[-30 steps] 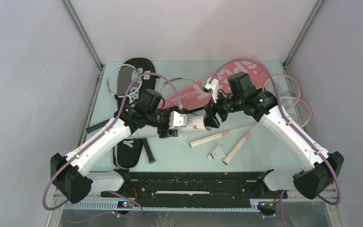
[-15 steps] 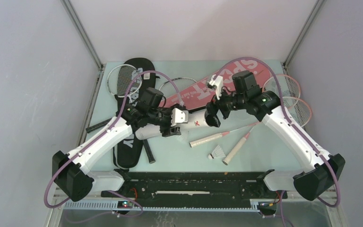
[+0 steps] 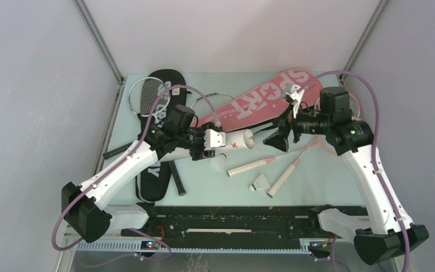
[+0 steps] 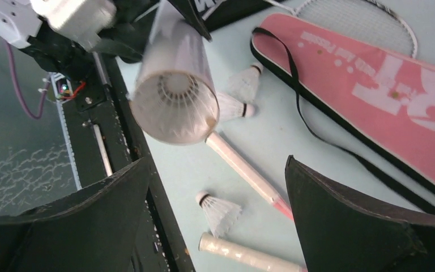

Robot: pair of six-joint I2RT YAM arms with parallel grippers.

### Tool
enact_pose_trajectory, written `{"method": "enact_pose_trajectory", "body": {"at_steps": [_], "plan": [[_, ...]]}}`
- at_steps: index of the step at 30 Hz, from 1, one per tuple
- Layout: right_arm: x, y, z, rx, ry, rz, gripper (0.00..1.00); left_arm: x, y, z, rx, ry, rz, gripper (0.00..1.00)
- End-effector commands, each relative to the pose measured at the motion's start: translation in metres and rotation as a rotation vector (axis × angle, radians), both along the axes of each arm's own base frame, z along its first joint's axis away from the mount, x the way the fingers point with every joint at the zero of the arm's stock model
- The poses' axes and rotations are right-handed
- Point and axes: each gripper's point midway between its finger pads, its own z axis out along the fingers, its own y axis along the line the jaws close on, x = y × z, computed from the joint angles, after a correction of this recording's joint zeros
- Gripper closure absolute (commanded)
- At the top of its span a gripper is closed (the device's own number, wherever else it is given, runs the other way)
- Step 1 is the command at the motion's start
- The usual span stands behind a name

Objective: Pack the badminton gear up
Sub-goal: Place the shuttlecock at the shuttle tube, then pick up the shuttlecock at the center of the board.

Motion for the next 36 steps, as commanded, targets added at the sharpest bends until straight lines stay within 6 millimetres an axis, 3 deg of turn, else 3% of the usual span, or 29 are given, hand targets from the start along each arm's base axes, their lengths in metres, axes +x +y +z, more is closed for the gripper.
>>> {"method": "enact_pose_trajectory", "body": {"at_steps": [1,7,12,20,26,36], "plan": [[-0.010,-0.022,-0.030,-0.061,0.035,-0.032,0.05,0.007,0.011,0.019,0.014,-0.134,-0.004,0.40],[-0.028,-0.038,-0.093,-0.160,0.155,-0.023,0.07,0.000,0.027,0.013,0.065,-0.156,-0.038,0.40],[-0.042,-0.039,-0.141,-0.188,0.282,0.003,0.09,0.007,0.043,0.005,0.136,-0.208,-0.018,0.40],[-0.048,-0.032,-0.199,-0.297,0.490,0.082,0.13,0.011,0.056,0.006,0.163,-0.235,0.015,0.40],[-0.047,-0.027,-0.232,-0.386,0.586,0.091,0.16,0.011,0.061,0.009,0.156,-0.236,0.035,0.39],[-0.054,-0.018,-0.264,-0.477,0.678,0.116,0.28,0.010,0.062,0.015,0.139,-0.241,0.044,0.39]]}}
